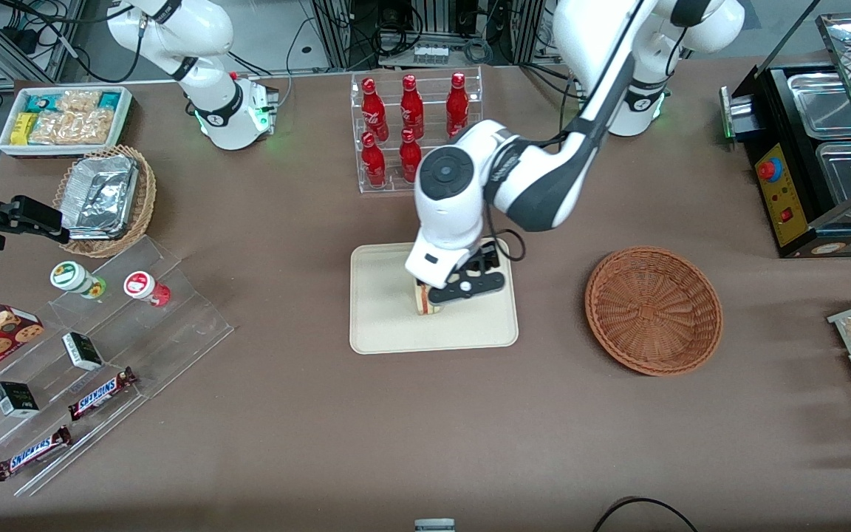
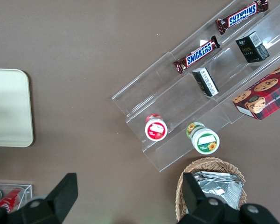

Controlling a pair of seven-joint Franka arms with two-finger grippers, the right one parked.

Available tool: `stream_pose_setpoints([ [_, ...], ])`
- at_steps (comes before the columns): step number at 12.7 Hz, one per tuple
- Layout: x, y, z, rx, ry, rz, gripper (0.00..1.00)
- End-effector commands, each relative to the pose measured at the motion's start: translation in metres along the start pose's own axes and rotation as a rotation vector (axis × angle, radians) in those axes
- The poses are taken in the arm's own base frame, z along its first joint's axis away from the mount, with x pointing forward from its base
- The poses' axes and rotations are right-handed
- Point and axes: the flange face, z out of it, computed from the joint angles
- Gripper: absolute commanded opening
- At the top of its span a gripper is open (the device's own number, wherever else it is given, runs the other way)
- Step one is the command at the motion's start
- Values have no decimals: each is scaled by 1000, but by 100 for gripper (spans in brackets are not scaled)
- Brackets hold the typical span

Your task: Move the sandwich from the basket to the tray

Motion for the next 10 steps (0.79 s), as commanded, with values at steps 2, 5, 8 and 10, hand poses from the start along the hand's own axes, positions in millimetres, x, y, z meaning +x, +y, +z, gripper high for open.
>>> stream_pose_setpoints([
  [2, 33, -62, -66, 10, -8, -103, 99],
  [5, 60, -116, -100, 36, -27, -169, 99],
  [8, 84, -163, -120, 52, -41, -201, 99],
  [10, 104, -209, -138, 40, -64, -160, 99],
])
